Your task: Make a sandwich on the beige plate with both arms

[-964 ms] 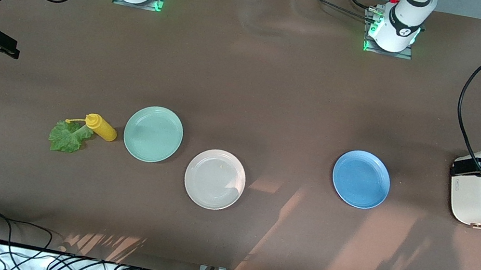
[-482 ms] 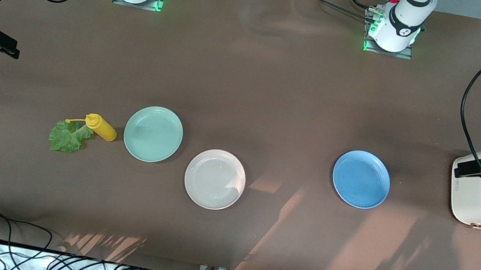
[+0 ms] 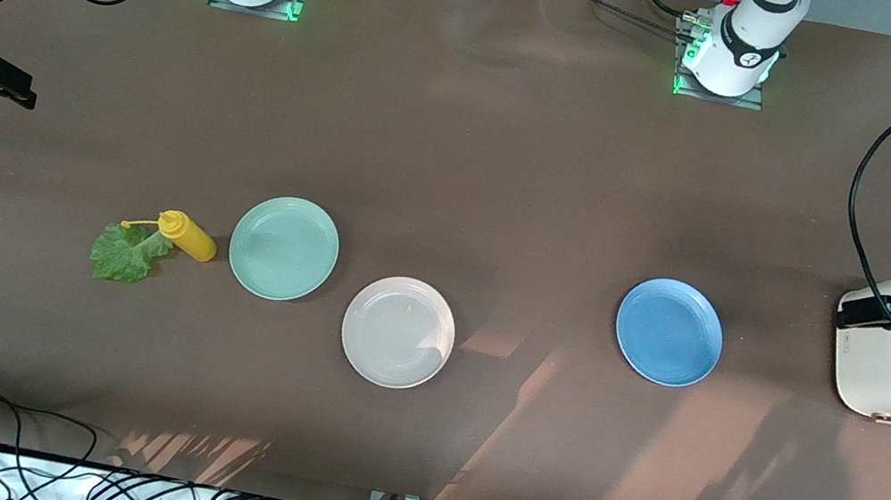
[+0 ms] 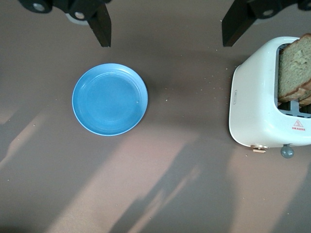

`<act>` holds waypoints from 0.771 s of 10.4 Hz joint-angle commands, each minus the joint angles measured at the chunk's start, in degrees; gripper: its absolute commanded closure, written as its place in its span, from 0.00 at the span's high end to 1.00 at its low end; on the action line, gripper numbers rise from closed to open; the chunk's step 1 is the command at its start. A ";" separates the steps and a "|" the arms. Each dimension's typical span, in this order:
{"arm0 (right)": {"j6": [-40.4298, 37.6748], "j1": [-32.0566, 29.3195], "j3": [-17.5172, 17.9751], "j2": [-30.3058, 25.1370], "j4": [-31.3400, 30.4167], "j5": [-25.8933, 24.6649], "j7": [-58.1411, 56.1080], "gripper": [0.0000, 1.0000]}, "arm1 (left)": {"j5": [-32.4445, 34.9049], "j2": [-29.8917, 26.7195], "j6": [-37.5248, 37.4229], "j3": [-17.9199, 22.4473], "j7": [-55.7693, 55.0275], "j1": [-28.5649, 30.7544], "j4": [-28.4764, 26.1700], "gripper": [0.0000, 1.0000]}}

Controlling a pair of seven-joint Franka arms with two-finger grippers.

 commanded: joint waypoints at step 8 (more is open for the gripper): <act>-1.15 -0.47 0.29 0.42 1.13 0.52 0.37 1.00 | 0.23 -0.05 0.38 -0.31 4.63 2.42 -0.07 1.00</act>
